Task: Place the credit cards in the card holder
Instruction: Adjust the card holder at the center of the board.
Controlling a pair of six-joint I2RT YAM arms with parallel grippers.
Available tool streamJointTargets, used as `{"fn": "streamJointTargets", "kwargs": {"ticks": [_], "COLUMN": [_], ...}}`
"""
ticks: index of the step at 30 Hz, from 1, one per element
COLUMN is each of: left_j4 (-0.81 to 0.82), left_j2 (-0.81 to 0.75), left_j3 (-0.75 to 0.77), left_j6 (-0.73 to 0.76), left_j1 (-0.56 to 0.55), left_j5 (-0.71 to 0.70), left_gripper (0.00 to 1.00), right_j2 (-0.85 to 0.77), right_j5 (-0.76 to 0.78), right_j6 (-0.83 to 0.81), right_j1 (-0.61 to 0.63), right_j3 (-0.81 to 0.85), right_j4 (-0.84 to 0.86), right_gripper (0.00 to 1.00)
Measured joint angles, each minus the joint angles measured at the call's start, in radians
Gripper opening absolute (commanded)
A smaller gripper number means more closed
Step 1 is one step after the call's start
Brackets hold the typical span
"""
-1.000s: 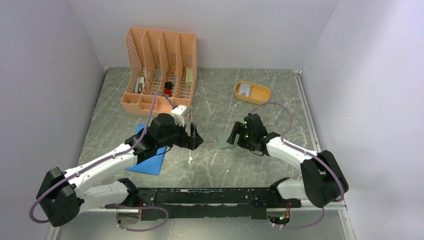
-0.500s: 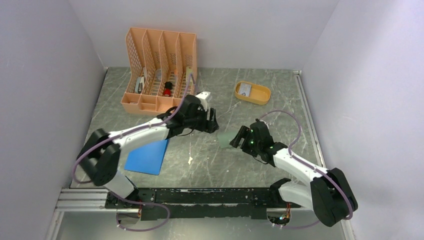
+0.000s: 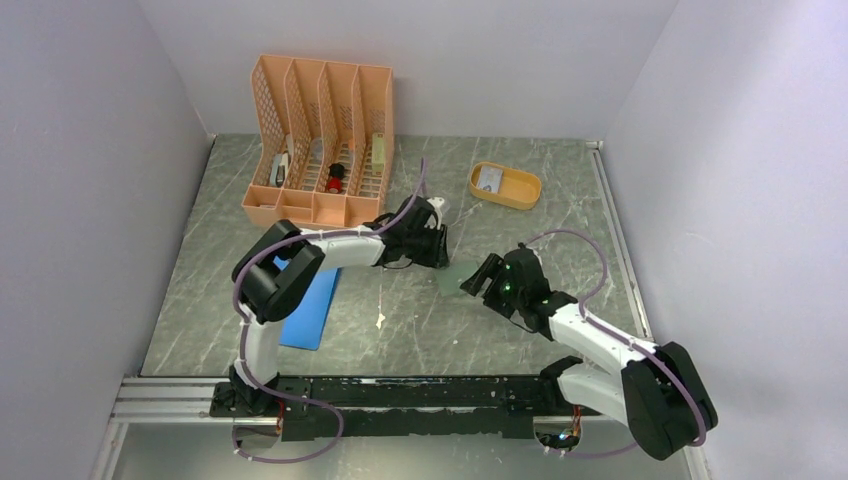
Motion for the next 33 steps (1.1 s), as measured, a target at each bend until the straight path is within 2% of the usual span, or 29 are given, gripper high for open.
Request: {"fn": "streamJointTargets", "kwargs": {"ticks": [6, 18, 22, 27, 33], "left_j4": [0.036, 0.198, 0.234, 0.255, 0.196], "left_j2": [0.024, -0.149, -0.215, -0.314, -0.436], "left_j3": [-0.018, -0.315, -0.41, -0.532, -0.6], "left_j6": [-0.014, -0.112, -0.149, -0.201, -0.222], "left_j1": [-0.042, -0.107, -0.143, -0.18, -0.185], "left_j5": [-0.007, -0.013, -0.023, -0.068, -0.132], "left_gripper": [0.23, 0.12, 0.11, 0.11, 0.14], "right_j2": [0.054, 0.223, 0.276, 0.321, 0.277], "right_j5": [-0.004, -0.015, -0.007, 0.043, 0.103], "right_j6": [0.016, -0.067, -0.098, -0.118, -0.132], "right_j1": [-0.002, -0.003, 0.037, 0.159, 0.204], "right_j3": [0.01, 0.115, 0.145, 0.181, 0.185], "right_j4": [0.032, 0.083, 0.115, 0.129, 0.043], "right_gripper": [0.77, 0.76, 0.75, 0.75, 0.77]}}
